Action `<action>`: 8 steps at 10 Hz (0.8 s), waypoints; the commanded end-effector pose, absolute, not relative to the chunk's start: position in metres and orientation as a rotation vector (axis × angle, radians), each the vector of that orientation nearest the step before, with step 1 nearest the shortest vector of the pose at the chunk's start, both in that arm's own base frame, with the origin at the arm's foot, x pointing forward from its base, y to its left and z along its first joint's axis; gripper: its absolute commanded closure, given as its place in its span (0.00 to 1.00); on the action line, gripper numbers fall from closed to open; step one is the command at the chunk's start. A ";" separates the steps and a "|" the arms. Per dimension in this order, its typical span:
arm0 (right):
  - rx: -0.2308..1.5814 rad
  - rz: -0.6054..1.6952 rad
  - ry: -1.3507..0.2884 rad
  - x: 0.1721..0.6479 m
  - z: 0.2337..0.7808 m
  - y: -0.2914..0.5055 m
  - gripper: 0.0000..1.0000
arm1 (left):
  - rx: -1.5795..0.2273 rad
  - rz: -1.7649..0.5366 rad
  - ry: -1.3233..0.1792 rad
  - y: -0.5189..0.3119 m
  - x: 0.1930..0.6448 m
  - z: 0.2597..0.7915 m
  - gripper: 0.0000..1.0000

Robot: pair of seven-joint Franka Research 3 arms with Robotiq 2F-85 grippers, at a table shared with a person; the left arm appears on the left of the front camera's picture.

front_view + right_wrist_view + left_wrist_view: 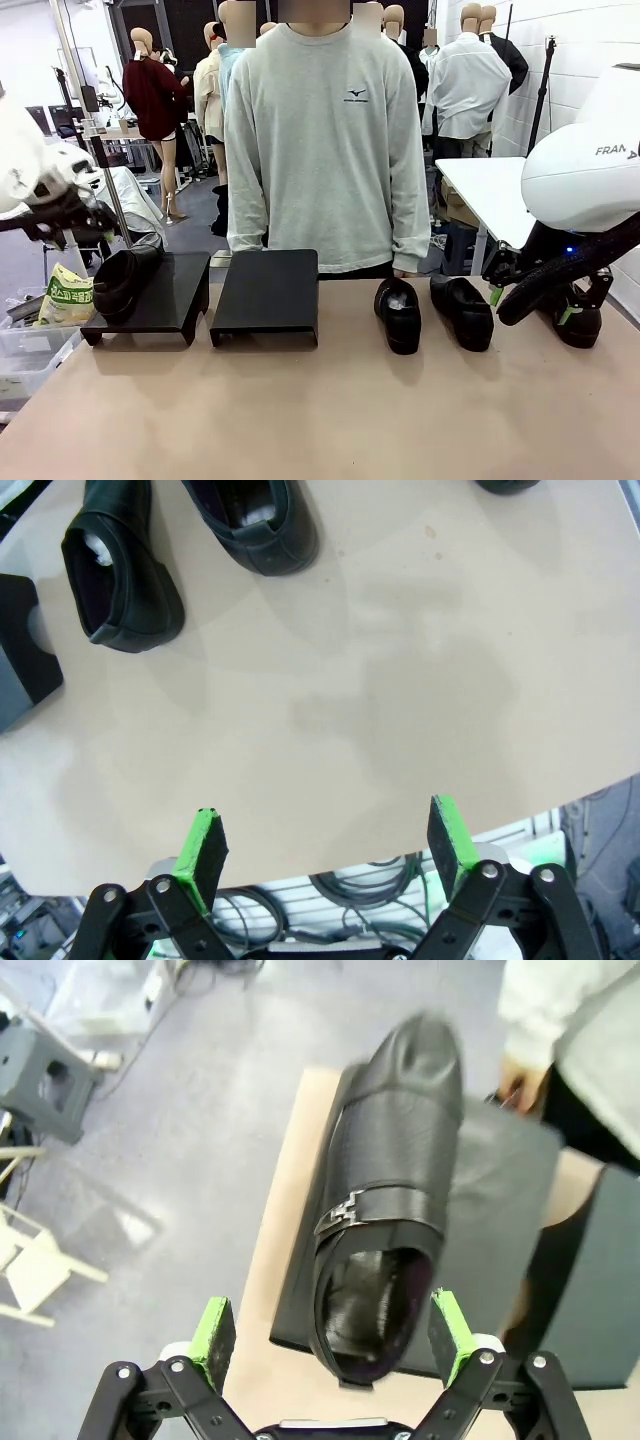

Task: Organize the shoes by placing them on the stand.
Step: Pick up one Shoe and place it in the middle of the table.

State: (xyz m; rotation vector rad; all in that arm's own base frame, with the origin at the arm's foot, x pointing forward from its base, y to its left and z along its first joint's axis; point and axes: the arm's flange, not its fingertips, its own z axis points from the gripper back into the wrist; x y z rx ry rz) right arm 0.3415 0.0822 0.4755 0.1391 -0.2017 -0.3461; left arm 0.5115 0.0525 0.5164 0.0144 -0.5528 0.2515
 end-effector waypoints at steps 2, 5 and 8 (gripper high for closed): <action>0.143 -0.340 -0.197 0.342 0.475 0.082 0.00 | -0.087 0.214 -0.681 0.042 0.439 0.549 0.00; 0.143 -0.340 -0.197 0.342 0.475 0.082 0.00 | -0.144 0.016 -0.452 -0.018 0.383 0.535 0.00; 0.143 -0.340 -0.197 0.342 0.475 0.082 0.00 | -0.196 -0.197 -0.198 -0.068 0.351 0.522 0.00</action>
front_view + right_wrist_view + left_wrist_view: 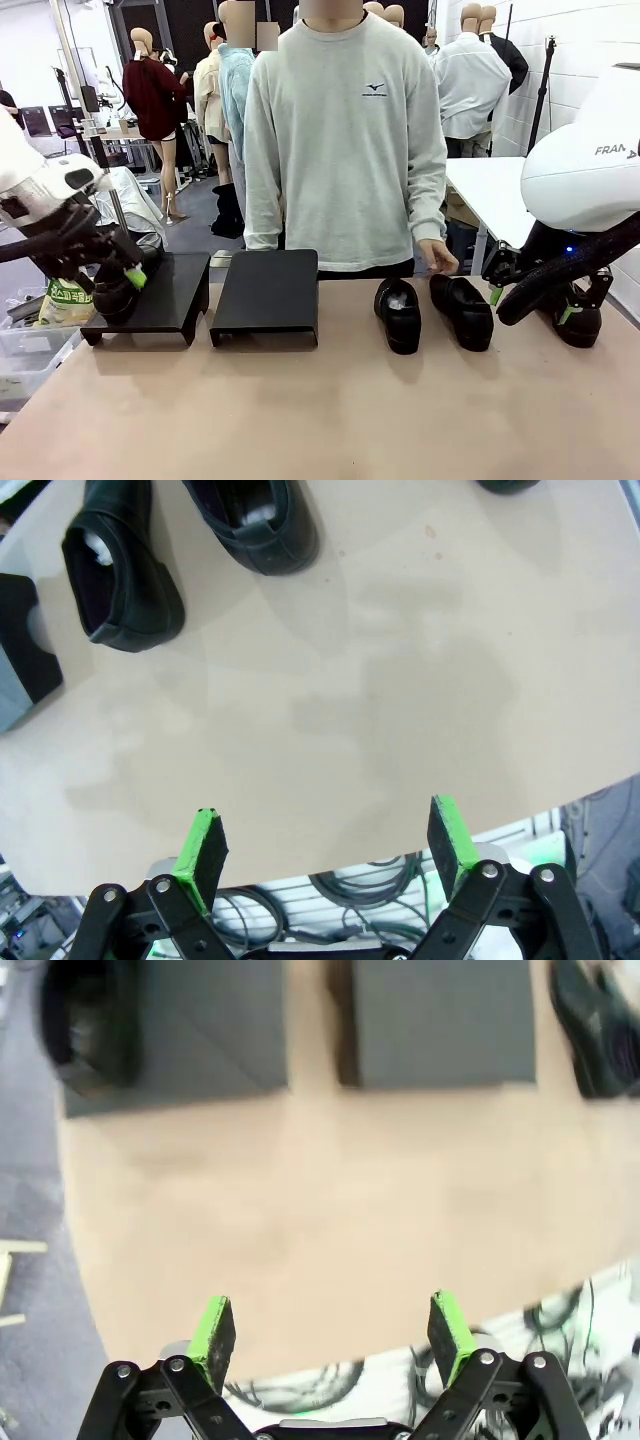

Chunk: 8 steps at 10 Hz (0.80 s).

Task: Organize the shoes by placing them on the stand.
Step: Pick up one Shoe and place it in the middle of the table.

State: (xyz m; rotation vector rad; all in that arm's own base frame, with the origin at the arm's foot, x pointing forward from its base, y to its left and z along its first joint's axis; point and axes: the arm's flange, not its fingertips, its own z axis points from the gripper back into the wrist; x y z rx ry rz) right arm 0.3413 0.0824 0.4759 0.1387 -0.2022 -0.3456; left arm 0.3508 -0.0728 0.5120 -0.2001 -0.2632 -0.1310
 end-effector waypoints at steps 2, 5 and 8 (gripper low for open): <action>0.143 -0.340 -0.197 0.342 0.475 0.082 0.00 | -0.185 -0.227 -0.153 -0.085 0.342 0.515 0.00; 0.143 -0.340 -0.197 0.342 0.475 0.082 0.00 | -0.197 -0.208 -0.154 -0.091 0.338 0.507 0.00; 0.139 -0.346 -0.202 0.341 0.476 0.082 0.00 | -0.197 -0.208 -0.154 -0.091 0.338 0.507 0.00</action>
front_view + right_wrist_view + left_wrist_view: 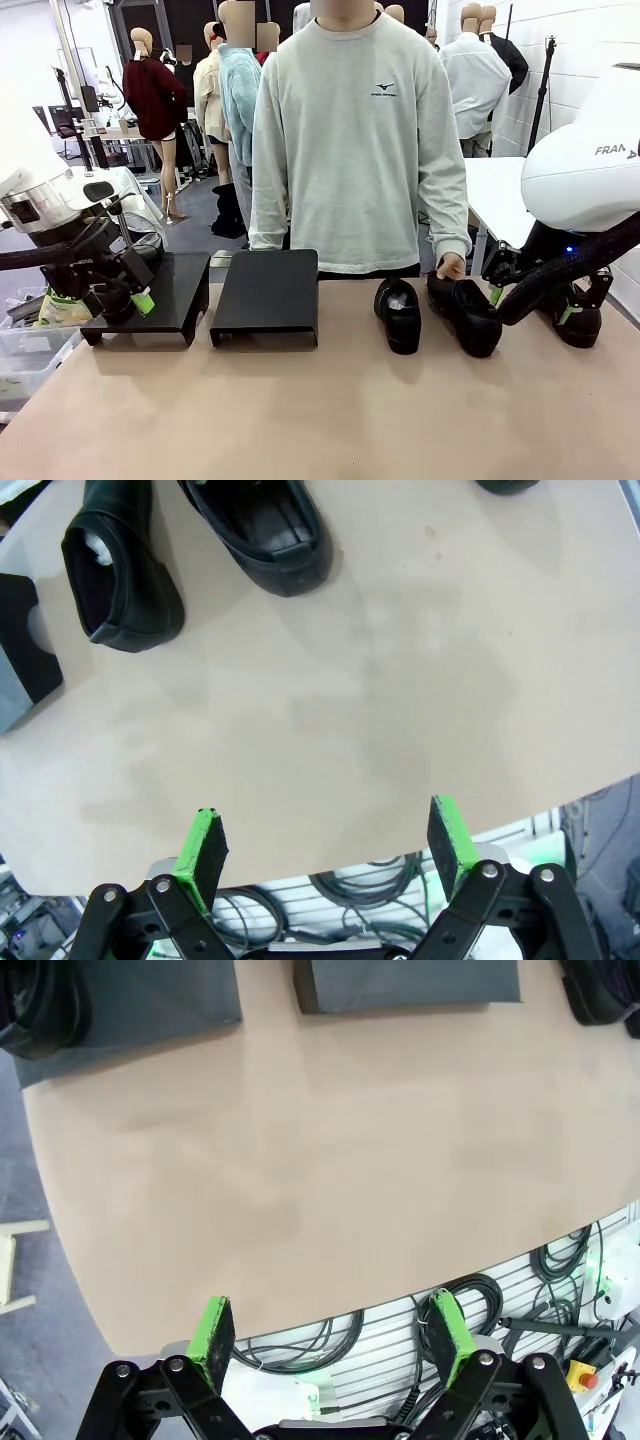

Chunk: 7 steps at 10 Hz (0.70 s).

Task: Organize the shoes by placing them on the stand.
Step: Pick up one Shoe and place it in the middle of the table.

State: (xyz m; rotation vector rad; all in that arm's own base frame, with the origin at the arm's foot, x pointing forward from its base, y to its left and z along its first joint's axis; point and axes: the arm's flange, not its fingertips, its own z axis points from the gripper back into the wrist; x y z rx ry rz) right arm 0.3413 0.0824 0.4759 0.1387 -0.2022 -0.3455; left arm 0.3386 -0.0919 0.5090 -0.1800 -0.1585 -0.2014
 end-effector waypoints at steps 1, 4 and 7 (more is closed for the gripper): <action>0.146 -0.362 -0.197 0.344 0.485 0.076 0.00 | -0.197 -0.208 -0.154 -0.091 0.338 0.507 0.00; 0.147 -0.456 -0.224 0.357 0.496 0.055 0.00 | -0.197 -0.208 -0.154 -0.091 0.338 0.507 0.00; 0.156 -0.437 -0.225 0.373 0.496 0.048 0.00 | -0.197 -0.208 -0.154 -0.091 0.338 0.507 0.00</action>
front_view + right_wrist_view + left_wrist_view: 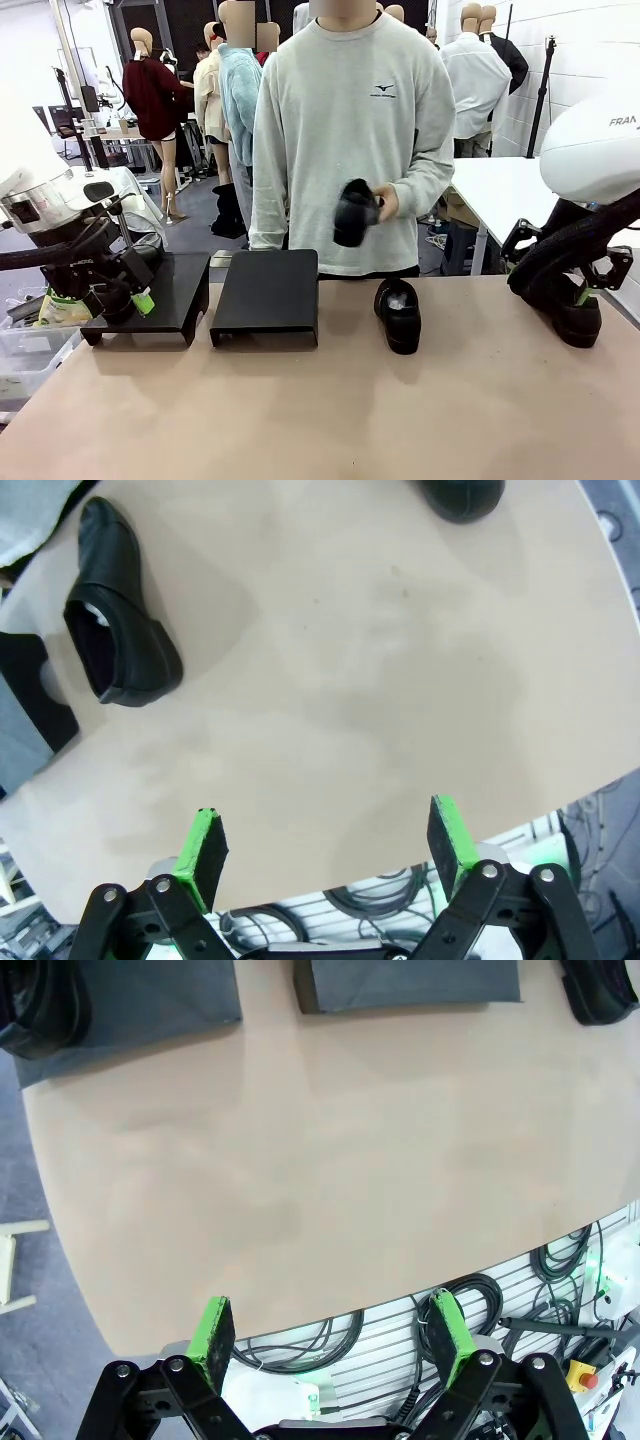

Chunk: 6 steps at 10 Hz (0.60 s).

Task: Organize the shoes by placing them on the stand.
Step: Pick up one Shoe and place it in the middle of the table.

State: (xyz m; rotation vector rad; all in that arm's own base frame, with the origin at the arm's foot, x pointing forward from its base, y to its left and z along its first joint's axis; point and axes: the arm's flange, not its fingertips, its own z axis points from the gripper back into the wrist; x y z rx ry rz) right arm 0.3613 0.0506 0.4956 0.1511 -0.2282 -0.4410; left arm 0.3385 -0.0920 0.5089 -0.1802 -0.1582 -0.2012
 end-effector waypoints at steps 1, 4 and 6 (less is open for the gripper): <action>0.153 -0.383 -0.240 0.396 0.503 0.032 0.00 | -0.197 -0.208 -0.154 -0.091 0.338 0.507 0.00; 0.150 -0.279 -0.027 0.481 0.501 -0.011 0.00 | -0.197 -0.208 -0.154 -0.091 0.338 0.507 0.00; 0.149 -0.312 0.008 0.508 0.500 -0.015 0.00 | -0.197 -0.208 -0.154 -0.091 0.338 0.507 0.00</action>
